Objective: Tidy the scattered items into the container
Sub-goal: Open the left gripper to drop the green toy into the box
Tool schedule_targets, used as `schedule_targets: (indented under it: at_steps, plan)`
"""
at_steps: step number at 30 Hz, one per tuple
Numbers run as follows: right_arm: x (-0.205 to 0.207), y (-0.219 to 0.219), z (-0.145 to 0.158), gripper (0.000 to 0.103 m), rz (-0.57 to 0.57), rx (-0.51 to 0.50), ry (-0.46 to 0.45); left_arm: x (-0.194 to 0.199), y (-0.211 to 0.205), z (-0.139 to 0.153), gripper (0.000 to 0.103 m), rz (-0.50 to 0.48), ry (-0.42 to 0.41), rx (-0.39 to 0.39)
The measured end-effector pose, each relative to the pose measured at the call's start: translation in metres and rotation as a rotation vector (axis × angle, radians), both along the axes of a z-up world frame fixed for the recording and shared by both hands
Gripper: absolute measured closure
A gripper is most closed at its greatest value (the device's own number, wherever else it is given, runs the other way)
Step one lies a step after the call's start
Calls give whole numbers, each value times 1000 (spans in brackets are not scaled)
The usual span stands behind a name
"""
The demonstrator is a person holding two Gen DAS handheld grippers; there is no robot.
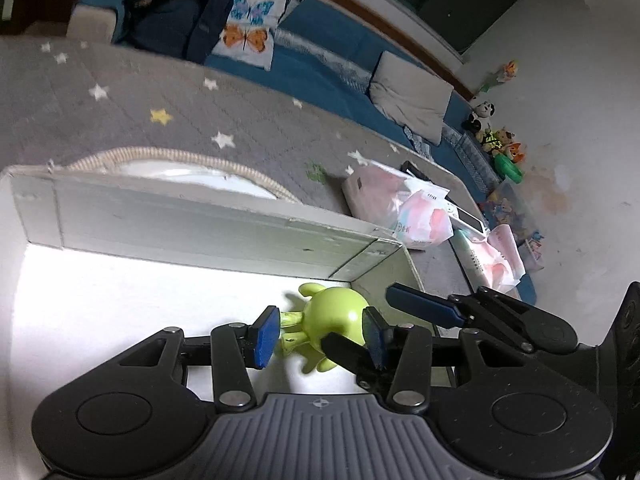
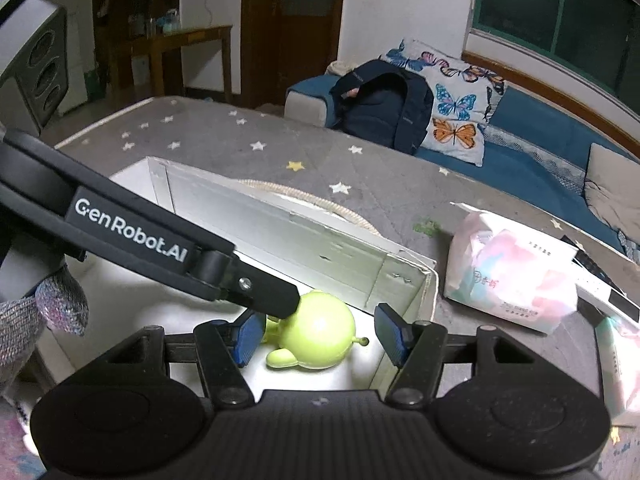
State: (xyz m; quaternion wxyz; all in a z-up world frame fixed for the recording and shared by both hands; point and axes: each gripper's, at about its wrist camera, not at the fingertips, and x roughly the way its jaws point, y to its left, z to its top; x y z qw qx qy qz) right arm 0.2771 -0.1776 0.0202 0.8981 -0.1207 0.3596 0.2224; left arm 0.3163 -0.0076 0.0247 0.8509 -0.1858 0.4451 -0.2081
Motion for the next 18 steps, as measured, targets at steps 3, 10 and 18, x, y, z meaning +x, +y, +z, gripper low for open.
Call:
schedule_targets:
  at_steps: [3, 10, 18]
  plan:
    - [-14, -7, 9, 42, -15, 26, -24, -15, -1, 14, 55, -1, -51, 41]
    - [-57, -23, 32, 42, -21, 86, -91, -62, 2, 37, 56, -19, -143, 61]
    - [-108, -35, 44, 40, -13, 108, -140, -117, 6, 47, 56, -42, -198, 76]
